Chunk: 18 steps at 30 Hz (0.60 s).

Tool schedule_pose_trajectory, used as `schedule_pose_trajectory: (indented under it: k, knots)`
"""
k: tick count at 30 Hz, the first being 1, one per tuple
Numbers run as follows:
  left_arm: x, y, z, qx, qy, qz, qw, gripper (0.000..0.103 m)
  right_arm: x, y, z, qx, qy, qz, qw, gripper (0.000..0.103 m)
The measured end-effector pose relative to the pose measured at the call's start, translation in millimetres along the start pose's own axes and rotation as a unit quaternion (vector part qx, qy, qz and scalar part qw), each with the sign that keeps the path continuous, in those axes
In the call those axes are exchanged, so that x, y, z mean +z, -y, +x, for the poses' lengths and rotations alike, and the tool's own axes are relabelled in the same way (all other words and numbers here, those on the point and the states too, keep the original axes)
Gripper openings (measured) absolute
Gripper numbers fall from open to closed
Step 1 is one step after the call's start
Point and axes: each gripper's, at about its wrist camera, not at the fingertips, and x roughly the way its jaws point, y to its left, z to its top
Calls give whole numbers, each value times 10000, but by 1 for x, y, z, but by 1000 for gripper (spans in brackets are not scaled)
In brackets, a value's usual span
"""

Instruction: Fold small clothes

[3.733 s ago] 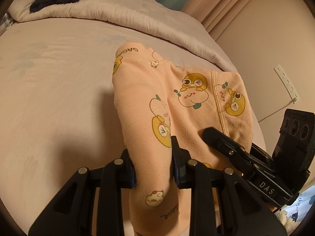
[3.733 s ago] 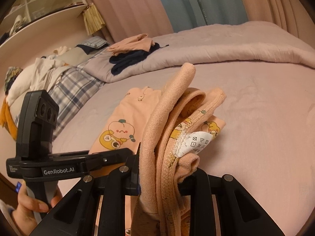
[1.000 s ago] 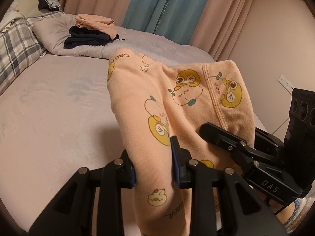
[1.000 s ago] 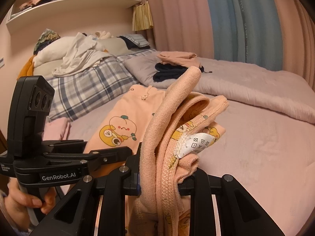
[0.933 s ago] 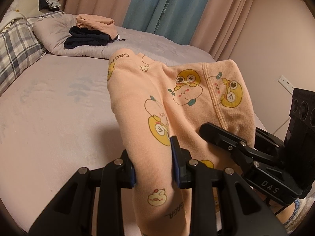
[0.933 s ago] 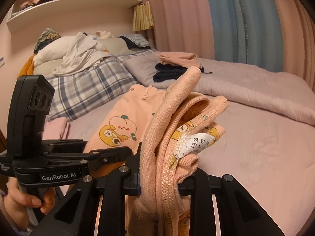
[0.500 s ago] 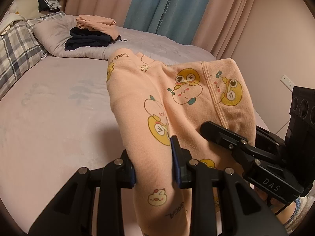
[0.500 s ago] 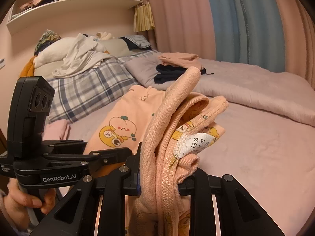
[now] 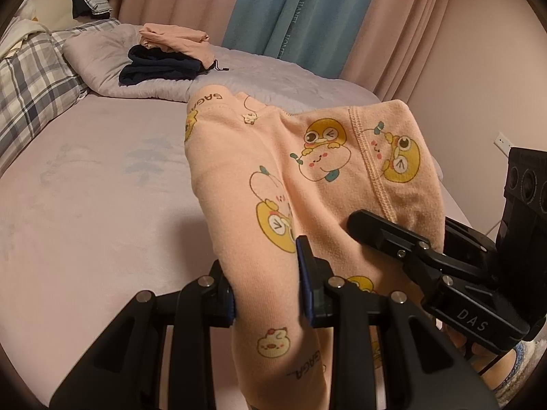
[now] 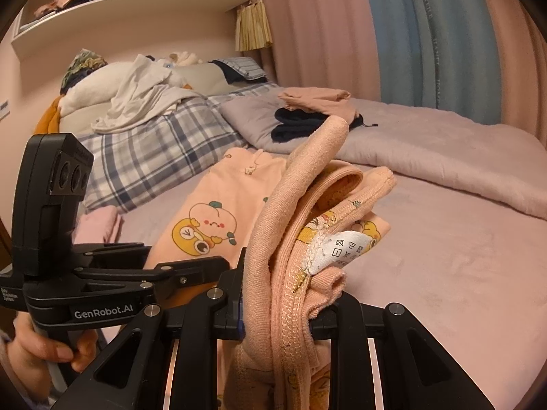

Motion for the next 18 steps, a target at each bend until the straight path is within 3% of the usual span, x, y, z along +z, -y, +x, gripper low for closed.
schedule_pose_trajectory:
  k: [18]
  knots:
    - [-1, -6, -3, 8, -5, -58, 10000, 28, 6, 2, 10, 50, -77, -61, 9999, 26]
